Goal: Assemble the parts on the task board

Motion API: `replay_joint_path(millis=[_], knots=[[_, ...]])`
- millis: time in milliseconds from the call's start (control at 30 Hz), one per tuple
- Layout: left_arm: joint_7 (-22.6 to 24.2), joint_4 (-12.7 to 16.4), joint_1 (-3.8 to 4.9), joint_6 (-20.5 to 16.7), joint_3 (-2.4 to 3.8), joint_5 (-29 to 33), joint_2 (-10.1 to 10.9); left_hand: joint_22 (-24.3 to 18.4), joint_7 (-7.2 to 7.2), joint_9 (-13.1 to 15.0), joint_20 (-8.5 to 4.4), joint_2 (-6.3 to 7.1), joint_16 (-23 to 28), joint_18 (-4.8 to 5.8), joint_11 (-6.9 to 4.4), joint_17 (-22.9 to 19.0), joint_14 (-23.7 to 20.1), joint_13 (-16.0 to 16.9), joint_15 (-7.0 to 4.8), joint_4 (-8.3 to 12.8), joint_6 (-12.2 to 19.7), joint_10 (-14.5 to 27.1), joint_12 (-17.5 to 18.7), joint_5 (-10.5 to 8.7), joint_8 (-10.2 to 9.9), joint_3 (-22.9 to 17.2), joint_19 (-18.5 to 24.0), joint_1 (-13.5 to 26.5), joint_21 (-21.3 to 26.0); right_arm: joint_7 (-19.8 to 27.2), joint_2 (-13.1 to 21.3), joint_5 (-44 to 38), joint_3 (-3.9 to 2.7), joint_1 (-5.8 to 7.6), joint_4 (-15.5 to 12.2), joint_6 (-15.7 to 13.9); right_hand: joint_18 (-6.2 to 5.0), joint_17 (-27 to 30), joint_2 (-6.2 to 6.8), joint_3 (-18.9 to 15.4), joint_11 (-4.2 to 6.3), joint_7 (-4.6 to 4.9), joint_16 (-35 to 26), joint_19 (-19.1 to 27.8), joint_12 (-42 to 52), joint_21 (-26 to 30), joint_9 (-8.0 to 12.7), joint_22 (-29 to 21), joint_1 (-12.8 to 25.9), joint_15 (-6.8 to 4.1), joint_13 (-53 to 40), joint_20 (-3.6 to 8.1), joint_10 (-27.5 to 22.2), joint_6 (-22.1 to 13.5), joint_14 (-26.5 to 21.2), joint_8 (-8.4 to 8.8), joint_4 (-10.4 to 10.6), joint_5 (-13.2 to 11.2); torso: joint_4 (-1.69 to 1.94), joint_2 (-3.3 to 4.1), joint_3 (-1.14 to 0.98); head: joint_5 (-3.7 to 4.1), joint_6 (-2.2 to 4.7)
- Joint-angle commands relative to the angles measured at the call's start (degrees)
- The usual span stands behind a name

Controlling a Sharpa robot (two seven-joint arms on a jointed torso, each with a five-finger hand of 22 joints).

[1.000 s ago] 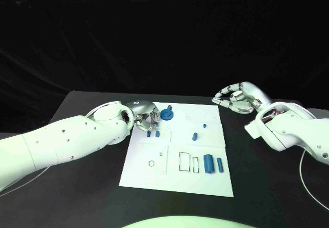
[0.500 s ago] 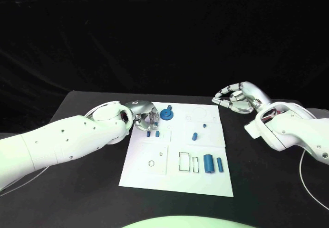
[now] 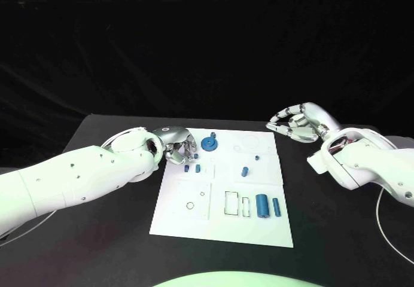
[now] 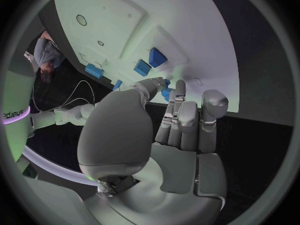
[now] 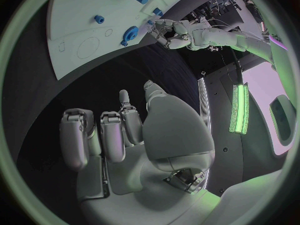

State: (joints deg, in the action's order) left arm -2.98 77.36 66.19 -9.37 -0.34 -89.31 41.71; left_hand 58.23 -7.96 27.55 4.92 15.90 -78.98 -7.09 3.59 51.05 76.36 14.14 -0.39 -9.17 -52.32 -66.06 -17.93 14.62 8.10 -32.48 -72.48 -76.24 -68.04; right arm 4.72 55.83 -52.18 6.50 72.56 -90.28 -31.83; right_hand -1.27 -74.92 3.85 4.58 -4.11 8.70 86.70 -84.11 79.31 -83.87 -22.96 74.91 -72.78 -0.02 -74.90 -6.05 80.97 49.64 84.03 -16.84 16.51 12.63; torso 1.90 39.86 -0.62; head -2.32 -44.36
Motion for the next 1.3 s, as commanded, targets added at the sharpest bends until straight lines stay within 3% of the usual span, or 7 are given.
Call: replay_joint_path(millis=[33,233,433,667,767,1000,1300], knots=[[1.33,0.39,0.06,-0.32,0.33,2.13,0.58,-0.12,0.13,-0.14,0.04,0.20,0.42,0.03,-0.17,-0.15,-0.54,0.08,-0.06,-0.28,0.09,-0.14,0.39,-0.05,-0.23,0.14,0.41,-0.43,0.32,0.23,-0.03,-0.56,-0.01,-0.03,0.07,0.10,-0.36,-5.45,-0.38,-0.33,0.39,-0.27,-0.25,-2.36,-0.08,0.26,0.01,11.21,-0.08,-0.42,-4.64,0.42,0.11,-0.03,3.91,-0.31,-0.05,-0.34,0.02,-0.02,0.00,0.11,0.05],[3.07,0.29,0.61,-2.00,1.12,10.12,2.54,-2.51,-0.11,-0.44,0.09,-0.06,1.63,-0.45,0.06,-3.04,-1.94,0.13,0.10,-0.82,0.12,0.39,0.88,0.02,-0.41,0.26,1.85,-0.49,2.19,-0.61,-0.10,-1.07,-0.01,-0.03,0.45,1.03,-0.49,-5.03,-0.36,-0.26,0.39,-0.27,-0.43,-2.10,-0.82,0.77,0.05,10.93,-0.64,-0.43,-3.93,0.42,-0.52,-0.15,3.81,-0.33,-0.25,-0.30,0.08,-0.09,0.03,0.22,0.14],[7.34,-0.35,1.85,-6.08,1.51,30.57,5.02,-12.29,-0.96,-0.85,0.91,-1.21,6.87,-2.28,1.25,-12.62,-7.06,0.47,1.13,-0.84,-1.77,1.66,1.47,0.06,0.20,0.11,7.58,-2.29,10.49,-2.24,-0.28,-3.73,0.00,-0.03,0.91,4.10,-2.45,2.24,0.65,3.37,0.90,-0.39,-4.58,2.26,-35.37,9.71,0.58,5.92,-7.07,-0.86,26.41,0.87,-20.14,0.17,1.89,-0.47,-0.34,-0.29,0.06,-0.16,0.03,0.27,0.46],[12.46,1.77,2.14,-8.59,1.54,44.61,7.36,-15.30,-0.86,-0.95,0.95,-2.28,8.19,-2.85,1.04,-14.22,-7.92,1.56,0.99,-0.03,-3.48,1.03,-0.30,0.06,0.98,0.08,8.81,-3.52,13.29,-4.72,-1.08,-16.60,0.01,-0.03,1.21,10.56,-3.01,5.11,5.35,12.19,0.30,-0.26,-6.93,3.25,-55.97,13.58,1.75,3.99,-11.69,-0.65,44.10,0.78,-19.36,3.12,1.45,0.78,-0.33,-0.52,-0.07,-0.39,0.32,0.77,0.98],[15.85,3.49,2.08,-8.65,1.50,54.53,8.45,-19.08,-0.80,-1.05,0.85,-2.73,10.30,-3.51,0.95,-17.99,-9.95,2.12,0.91,0.06,-3.81,1.17,-1.15,0.08,1.18,0.19,10.88,-3.59,16.56,-5.94,-1.74,-23.58,0.02,-0.06,1.22,12.66,-3.02,4.83,7.13,14.90,0.06,-0.31,-6.94,3.06,-61.05,13.84,2.04,3.99,-11.66,-0.40,49.16,0.57,-18.22,4.08,1.59,1.31,-0.60,-0.90,-0.20,-0.51,0.43,1.86,1.25],[23.19,7.67,1.48,-5.18,1.25,76.65,10.82,-20.62,-1.03,-1.43,1.19,-3.29,13.73,-3.45,1.35,-21.85,-12.93,2.81,1.31,-0.62,-3.21,3.18,-2.00,0.10,1.10,1.29,11.64,-2.38,19.07,-10.06,-3.88,-39.21,0.15,-0.58,1.35,16.75,-3.01,4.48,8.95,16.65,-0.46,-0.40,-6.88,2.91,-65.81,14.12,2.36,4.03,-10.57,0.05,53.93,0.27,-19.16,4.20,1.70,2.25,-0.78,-2.11,-0.52,-0.88,0.71,4.26,1.60],[26.30,10.88,0.85,-3.40,1.03,83.85,11.96,-21.16,-1.05,-1.48,1.29,-3.58,14.31,-3.46,1.42,-22.02,-13.30,2.96,1.40,-0.67,-3.15,3.63,-2.27,0.13,1.21,1.66,11.70,-2.28,19.89,-14.81,-6.31,-48.75,0.43,-1.06,2.05,20.26,-3.02,4.01,9.98,16.83,-0.88,-0.18,-6.67,2.85,-68.02,14.34,2.65,4.05,-9.53,0.43,56.65,0.10,-20.01,3.75,1.85,3.18,-0.96,-3.60,-0.50,-1.21,1.10,5.11,1.69]])
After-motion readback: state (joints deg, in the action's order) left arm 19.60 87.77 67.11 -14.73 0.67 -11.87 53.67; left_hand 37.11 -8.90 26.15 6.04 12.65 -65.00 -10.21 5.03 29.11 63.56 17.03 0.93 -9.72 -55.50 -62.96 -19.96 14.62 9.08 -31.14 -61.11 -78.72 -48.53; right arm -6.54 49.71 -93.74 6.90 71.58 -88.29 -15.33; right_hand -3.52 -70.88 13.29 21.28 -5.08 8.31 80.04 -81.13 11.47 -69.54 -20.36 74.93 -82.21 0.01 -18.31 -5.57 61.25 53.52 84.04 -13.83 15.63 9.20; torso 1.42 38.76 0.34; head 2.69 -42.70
